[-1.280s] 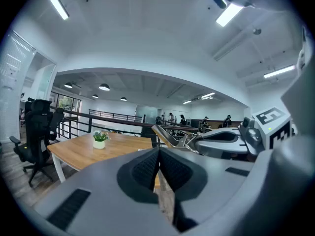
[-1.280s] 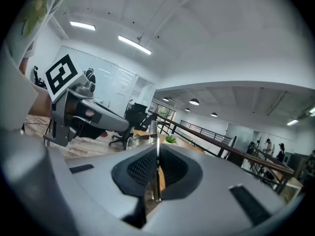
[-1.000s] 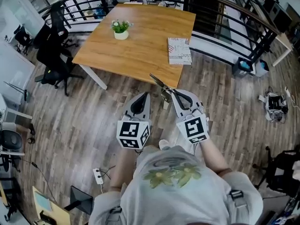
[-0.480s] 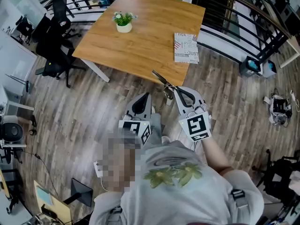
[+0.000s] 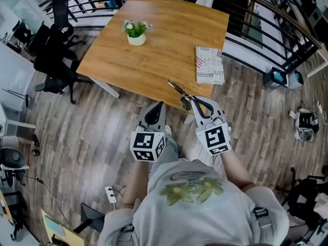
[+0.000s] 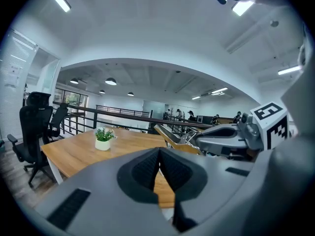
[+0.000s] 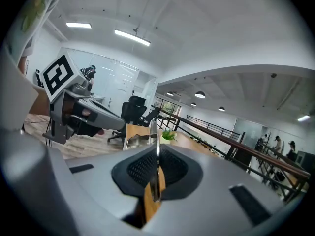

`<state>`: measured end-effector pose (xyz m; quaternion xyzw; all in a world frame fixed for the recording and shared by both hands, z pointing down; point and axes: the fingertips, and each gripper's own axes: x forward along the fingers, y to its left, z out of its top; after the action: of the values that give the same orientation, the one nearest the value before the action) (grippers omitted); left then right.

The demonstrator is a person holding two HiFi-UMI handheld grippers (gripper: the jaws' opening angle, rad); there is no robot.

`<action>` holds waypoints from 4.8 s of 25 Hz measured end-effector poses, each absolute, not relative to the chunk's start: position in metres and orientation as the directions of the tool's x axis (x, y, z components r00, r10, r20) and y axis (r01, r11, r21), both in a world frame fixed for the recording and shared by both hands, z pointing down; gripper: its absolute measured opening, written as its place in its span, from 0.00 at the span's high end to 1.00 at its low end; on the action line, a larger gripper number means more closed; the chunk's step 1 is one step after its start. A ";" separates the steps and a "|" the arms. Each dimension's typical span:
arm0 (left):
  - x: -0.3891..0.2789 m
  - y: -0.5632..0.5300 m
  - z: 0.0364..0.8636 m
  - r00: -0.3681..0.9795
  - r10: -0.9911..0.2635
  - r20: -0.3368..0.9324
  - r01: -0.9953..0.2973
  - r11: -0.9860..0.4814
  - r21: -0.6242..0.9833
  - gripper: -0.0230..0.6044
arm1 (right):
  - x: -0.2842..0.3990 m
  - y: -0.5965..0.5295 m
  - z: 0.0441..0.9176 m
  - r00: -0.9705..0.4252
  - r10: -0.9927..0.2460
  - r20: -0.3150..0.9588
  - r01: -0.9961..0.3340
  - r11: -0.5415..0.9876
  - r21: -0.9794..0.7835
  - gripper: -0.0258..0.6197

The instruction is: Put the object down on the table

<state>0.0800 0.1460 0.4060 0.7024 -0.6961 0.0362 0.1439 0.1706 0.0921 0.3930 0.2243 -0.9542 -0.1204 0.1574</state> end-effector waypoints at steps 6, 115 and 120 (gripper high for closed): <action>0.025 0.093 0.388 0.040 -0.972 0.233 -0.989 -0.005 0.148 0.94 | 0.123 0.036 0.367 -0.836 -0.495 0.238 -0.405 0.848 0.342 0.94; -0.167 -0.130 0.534 0.172 -0.859 0.483 -0.962 -0.042 0.268 0.94 | -0.094 -0.184 0.616 -0.639 -0.360 0.680 -0.156 0.926 0.343 0.94; -0.169 -0.131 0.537 0.175 -0.853 0.491 -0.962 -0.042 0.270 0.94 | -0.099 -0.182 0.630 -0.622 -0.341 0.705 -0.130 0.932 0.337 0.94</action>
<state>-0.1687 -0.1307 0.5373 0.7151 -0.6346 0.0981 0.2761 -0.0988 -0.1823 0.6297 0.1321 -0.8915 -0.1278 0.4141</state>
